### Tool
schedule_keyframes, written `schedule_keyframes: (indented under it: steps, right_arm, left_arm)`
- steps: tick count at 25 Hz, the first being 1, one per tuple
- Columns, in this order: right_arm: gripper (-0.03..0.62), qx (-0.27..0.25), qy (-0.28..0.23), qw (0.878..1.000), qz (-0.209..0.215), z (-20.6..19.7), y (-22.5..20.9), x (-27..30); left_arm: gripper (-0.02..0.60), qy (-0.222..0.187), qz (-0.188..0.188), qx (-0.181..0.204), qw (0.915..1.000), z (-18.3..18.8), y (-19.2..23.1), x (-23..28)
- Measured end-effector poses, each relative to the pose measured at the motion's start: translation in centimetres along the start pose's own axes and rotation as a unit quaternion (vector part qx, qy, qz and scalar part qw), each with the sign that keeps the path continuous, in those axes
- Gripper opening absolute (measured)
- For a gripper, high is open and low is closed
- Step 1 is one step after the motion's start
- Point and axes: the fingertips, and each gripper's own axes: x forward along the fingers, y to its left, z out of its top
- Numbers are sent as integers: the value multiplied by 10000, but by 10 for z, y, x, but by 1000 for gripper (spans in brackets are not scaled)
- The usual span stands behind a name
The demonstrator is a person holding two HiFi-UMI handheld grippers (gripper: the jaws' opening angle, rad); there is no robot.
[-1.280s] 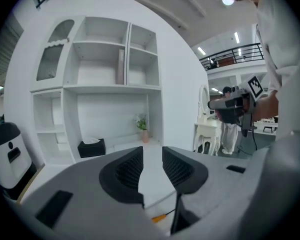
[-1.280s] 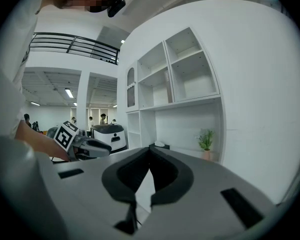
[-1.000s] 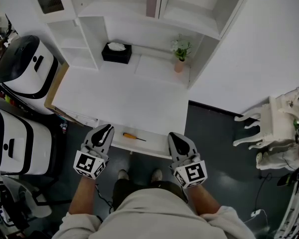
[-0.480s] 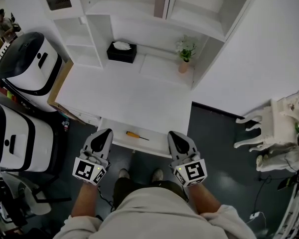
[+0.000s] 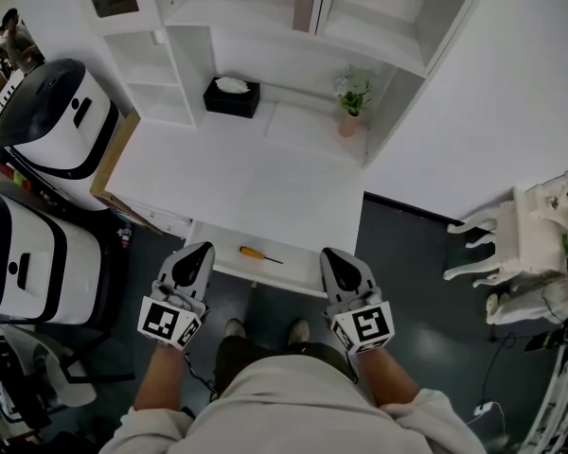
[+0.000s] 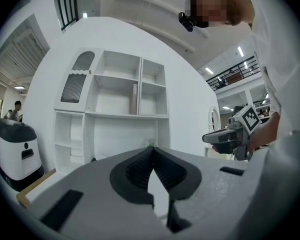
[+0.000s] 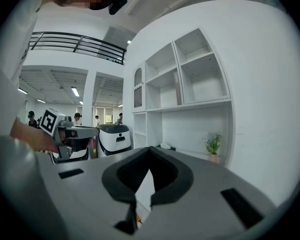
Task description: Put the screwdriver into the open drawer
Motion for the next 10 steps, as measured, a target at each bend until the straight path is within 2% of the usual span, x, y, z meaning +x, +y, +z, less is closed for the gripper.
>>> schedule_keyframes:
  steps: [10]
  right_arm:
    - [3, -11, -23, 10000, 31, -1, 1, -6]
  left_arm:
    - [5, 41, -20, 44, 10000, -2, -9, -2]
